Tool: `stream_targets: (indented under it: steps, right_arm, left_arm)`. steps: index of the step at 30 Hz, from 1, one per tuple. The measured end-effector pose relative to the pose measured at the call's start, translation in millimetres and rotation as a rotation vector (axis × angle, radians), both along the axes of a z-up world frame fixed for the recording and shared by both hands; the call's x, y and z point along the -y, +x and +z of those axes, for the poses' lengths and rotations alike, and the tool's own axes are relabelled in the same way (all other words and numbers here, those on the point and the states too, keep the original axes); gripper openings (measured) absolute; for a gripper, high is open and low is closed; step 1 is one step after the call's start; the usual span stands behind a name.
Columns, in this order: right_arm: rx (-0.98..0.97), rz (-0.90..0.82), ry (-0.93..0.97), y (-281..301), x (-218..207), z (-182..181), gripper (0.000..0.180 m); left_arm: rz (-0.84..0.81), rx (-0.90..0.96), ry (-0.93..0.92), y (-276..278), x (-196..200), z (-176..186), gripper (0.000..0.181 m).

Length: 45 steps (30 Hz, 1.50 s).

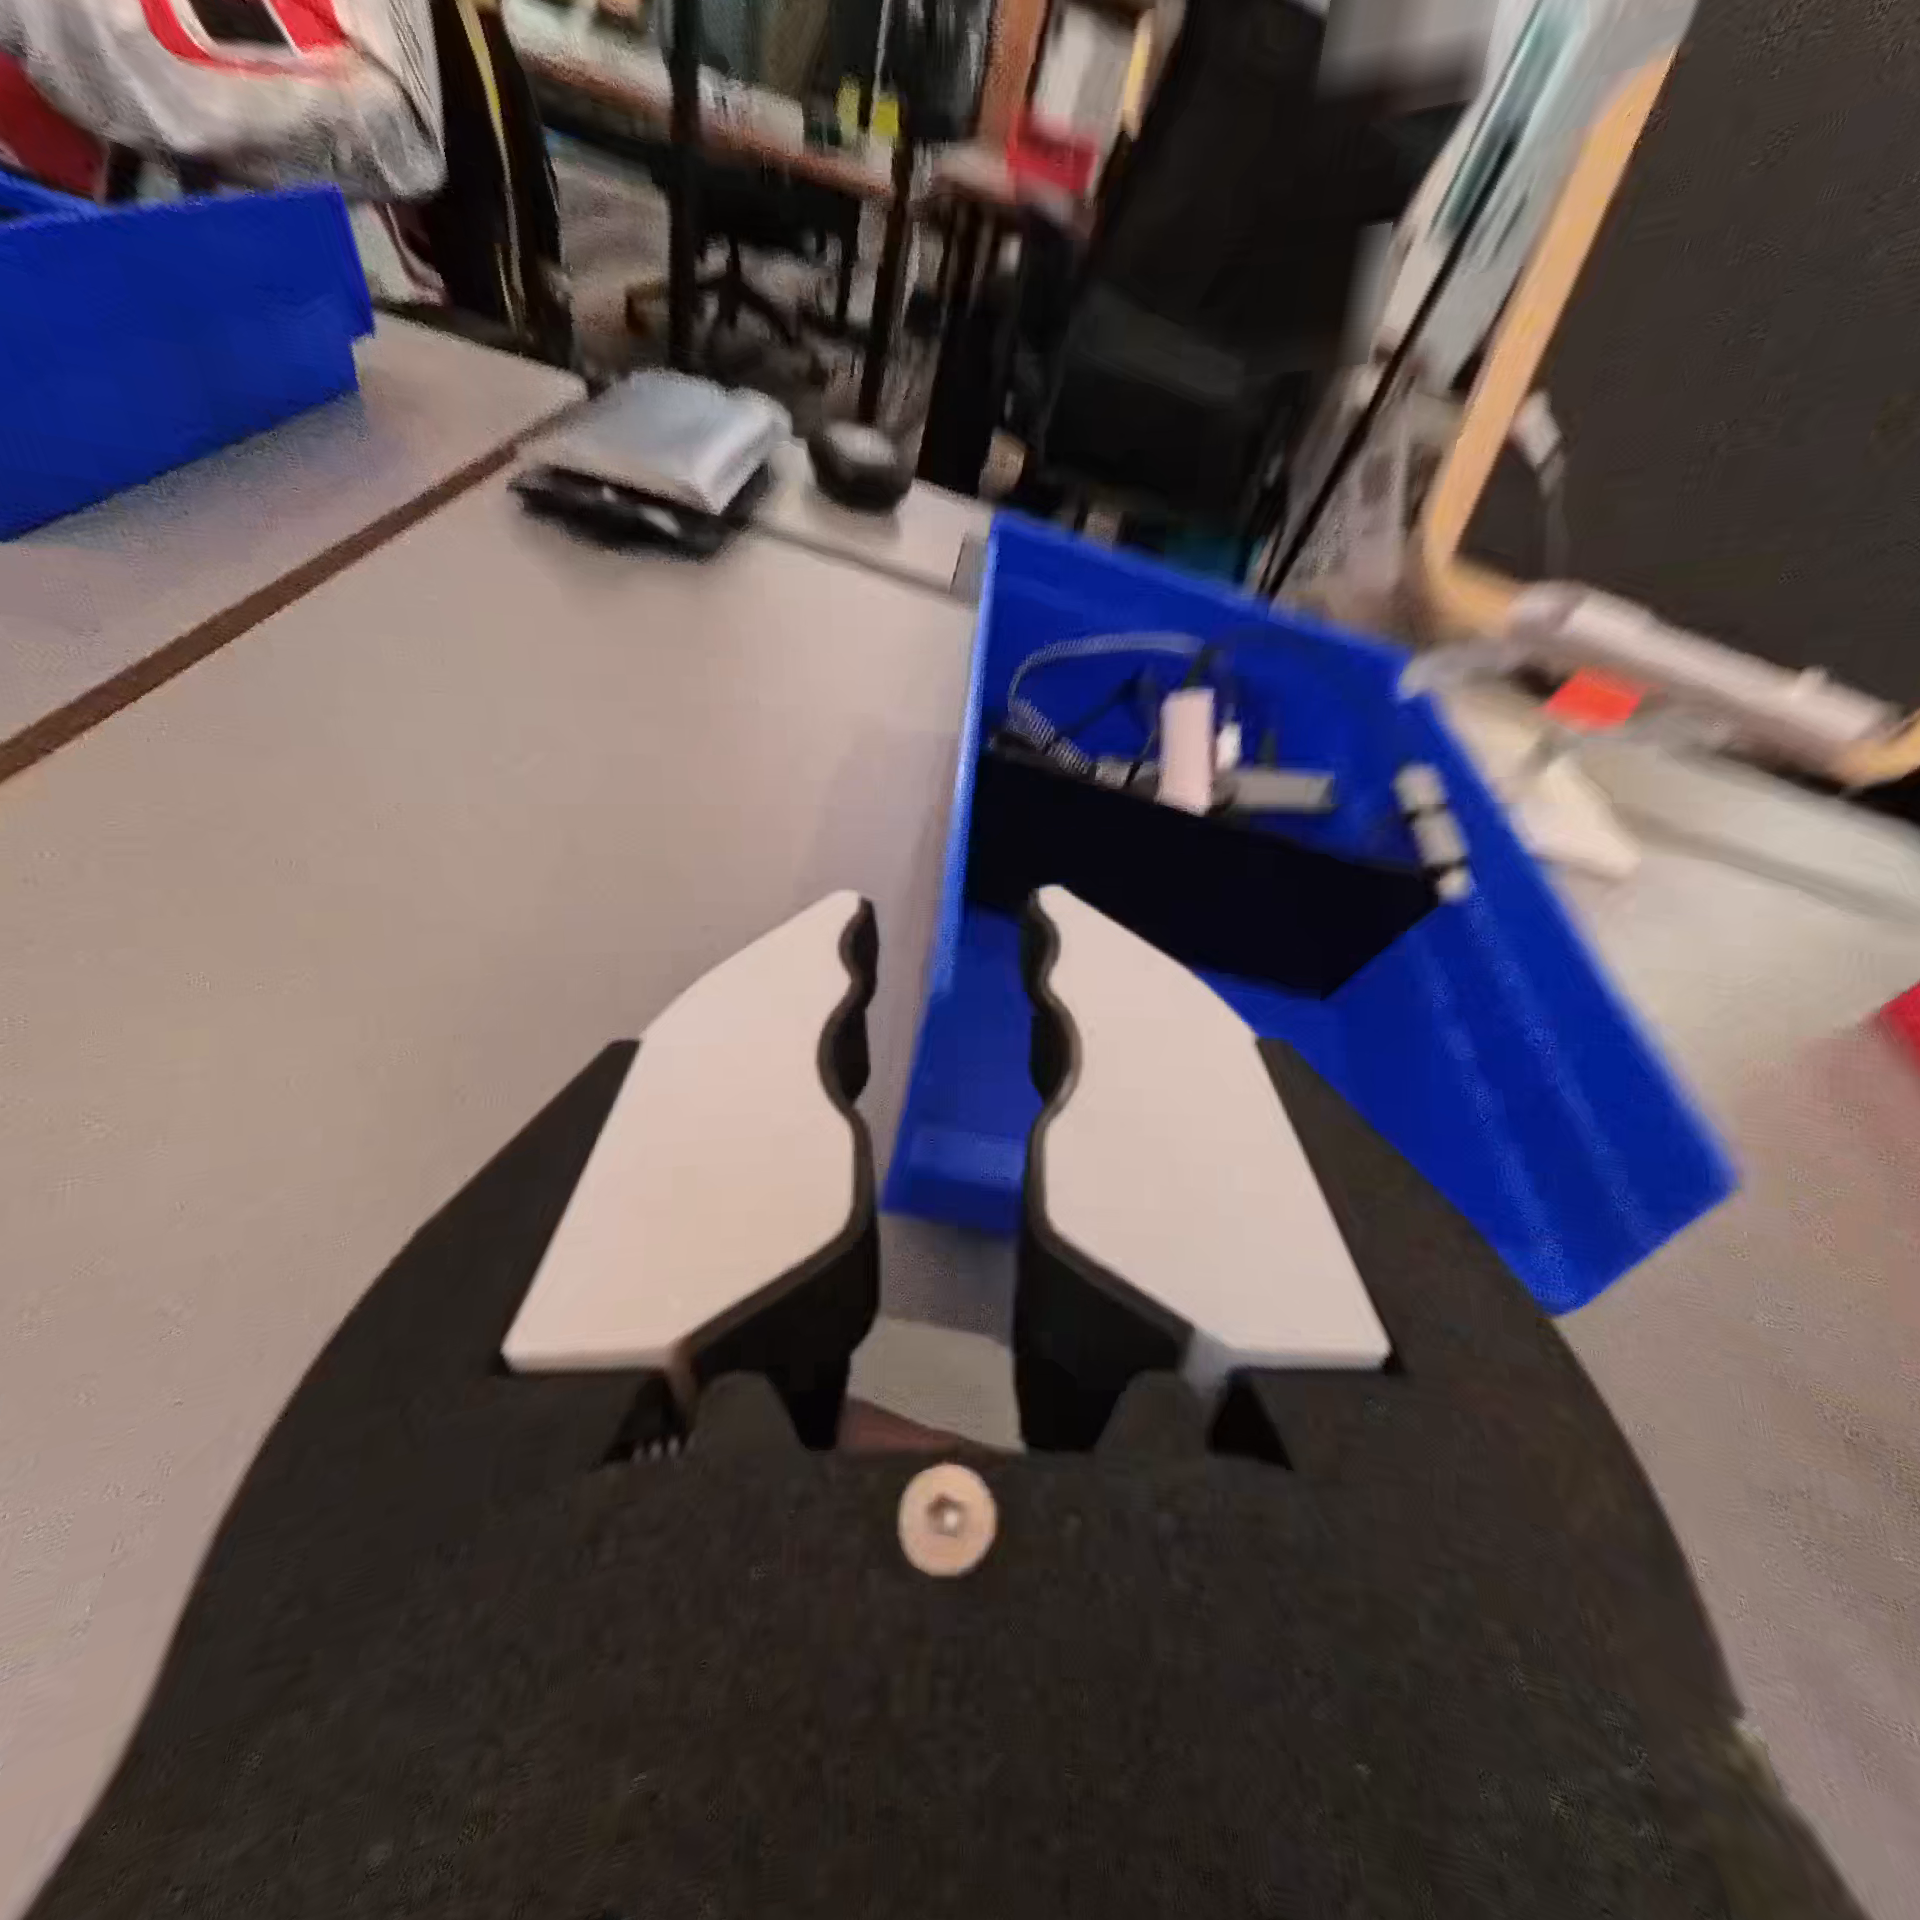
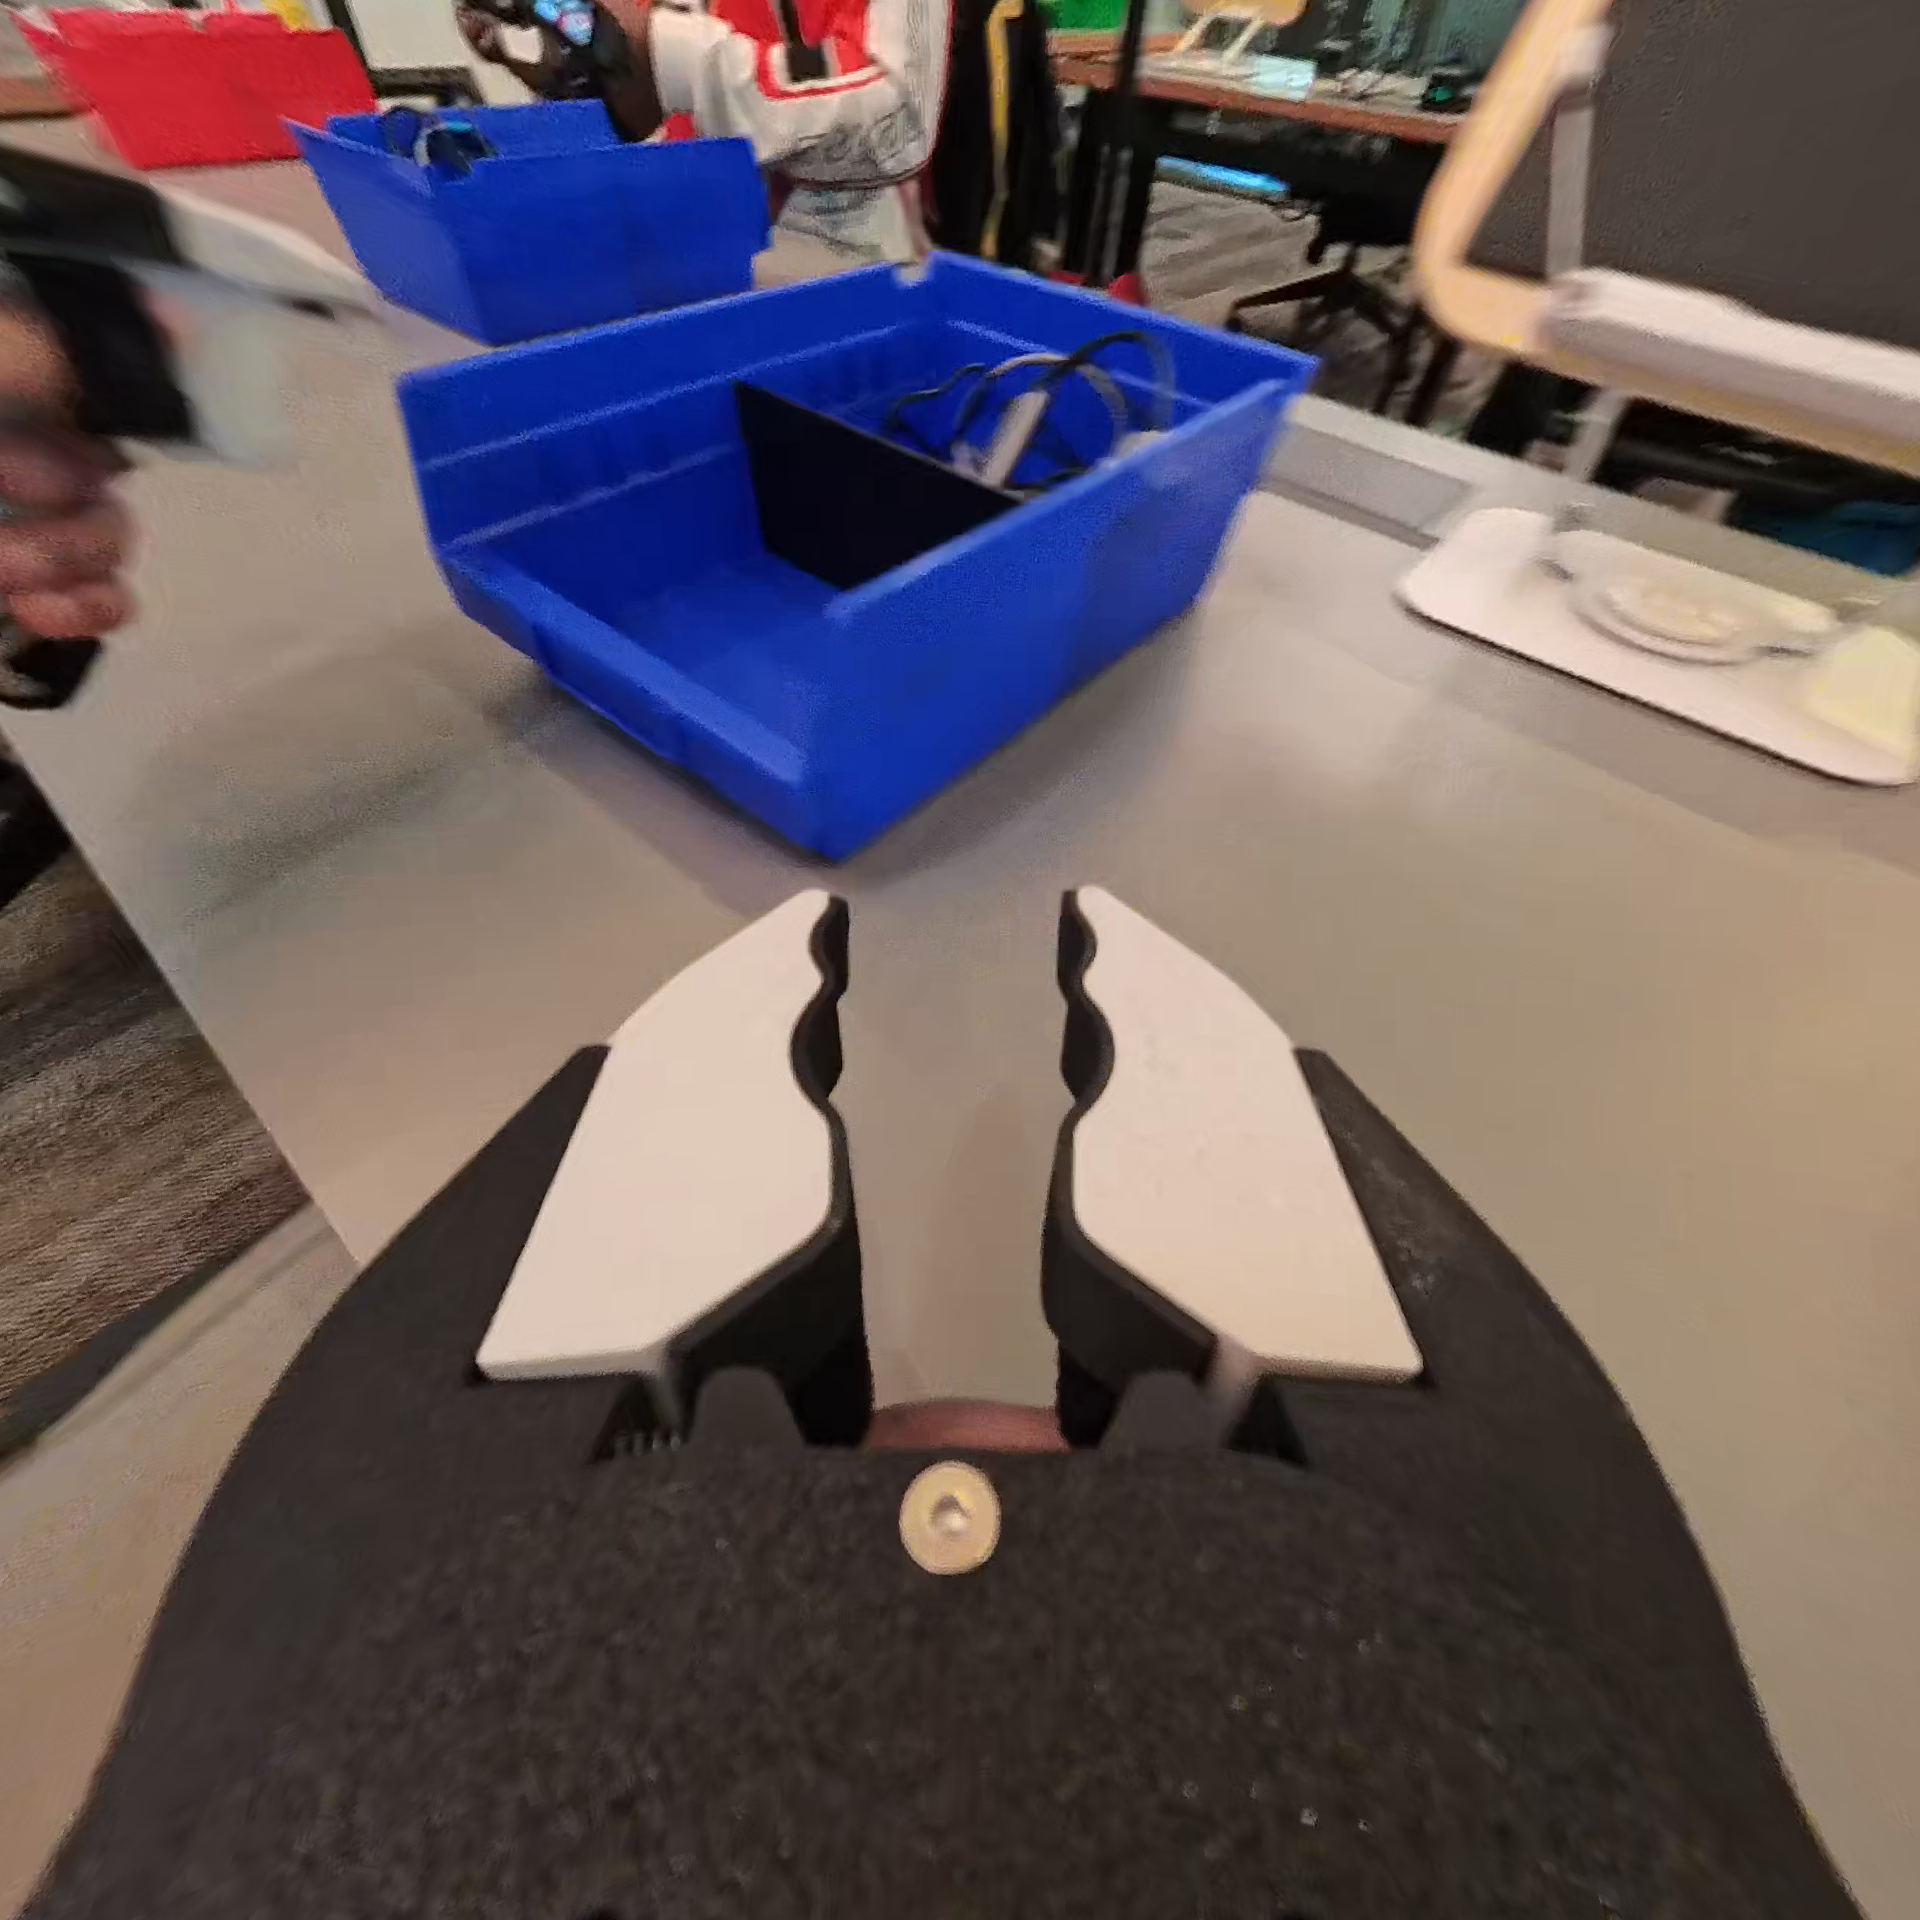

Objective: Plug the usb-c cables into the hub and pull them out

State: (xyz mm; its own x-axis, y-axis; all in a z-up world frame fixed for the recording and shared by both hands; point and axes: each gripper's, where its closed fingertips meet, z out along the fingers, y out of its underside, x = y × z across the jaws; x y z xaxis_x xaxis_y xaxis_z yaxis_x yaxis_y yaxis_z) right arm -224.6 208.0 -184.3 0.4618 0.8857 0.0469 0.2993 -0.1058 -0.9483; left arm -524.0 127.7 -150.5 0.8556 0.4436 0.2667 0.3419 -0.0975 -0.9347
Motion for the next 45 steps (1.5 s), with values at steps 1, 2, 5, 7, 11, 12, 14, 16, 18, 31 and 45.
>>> stream_targets:
  steps: [1,2,5,7,11,12,14,16,18,31,45]
  right_arm:
    - [-0.01,-0.048,0.005,29,-12,4,0.039]
    - [-0.025,-0.113,0.009,62,-27,7,0.04]
    - [-0.058,-0.354,0.021,170,-78,2,0.038]
    - [-0.031,-0.589,0.005,251,-113,-11,0.03]
    - [-0.074,-0.844,-0.112,347,-151,-21,0.03]
    - [-0.067,-0.881,-0.111,361,-158,-24,0.03]
    - [-0.035,-0.901,-0.096,374,-166,-28,0.03]
    - [-0.001,-0.87,-0.095,370,-168,-35,0.03]
    - [-0.005,-0.803,-0.123,356,-165,-40,0.031]
    - [-0.05,-0.699,-0.176,343,-163,-45,0.032]
    - [0.003,-0.636,-0.12,321,-157,-43,0.032]
  left_arm:
    - [0.015,0.048,0.147,12,8,21,0.023]
    - [-0.006,0.097,0.252,30,12,33,0.023]
    - [-0.202,0.162,0.223,111,4,15,0.023]
    - [-0.365,0.128,0.069,169,-2,-23,0.023]
    - [-0.659,0.159,-0.138,243,-14,-57,0.029]
    - [-0.641,0.096,-0.171,241,-18,-62,0.029]
    - [-0.587,0.007,-0.22,232,-23,-68,0.031]
    - [-0.541,-0.057,-0.229,221,-26,-66,0.032]
    - [-0.451,-0.131,-0.25,202,-23,-65,0.032]
    - [-0.357,-0.186,-0.306,164,-17,-71,0.031]
    - [-0.659,-0.082,-0.33,151,-87,-4,0.026]
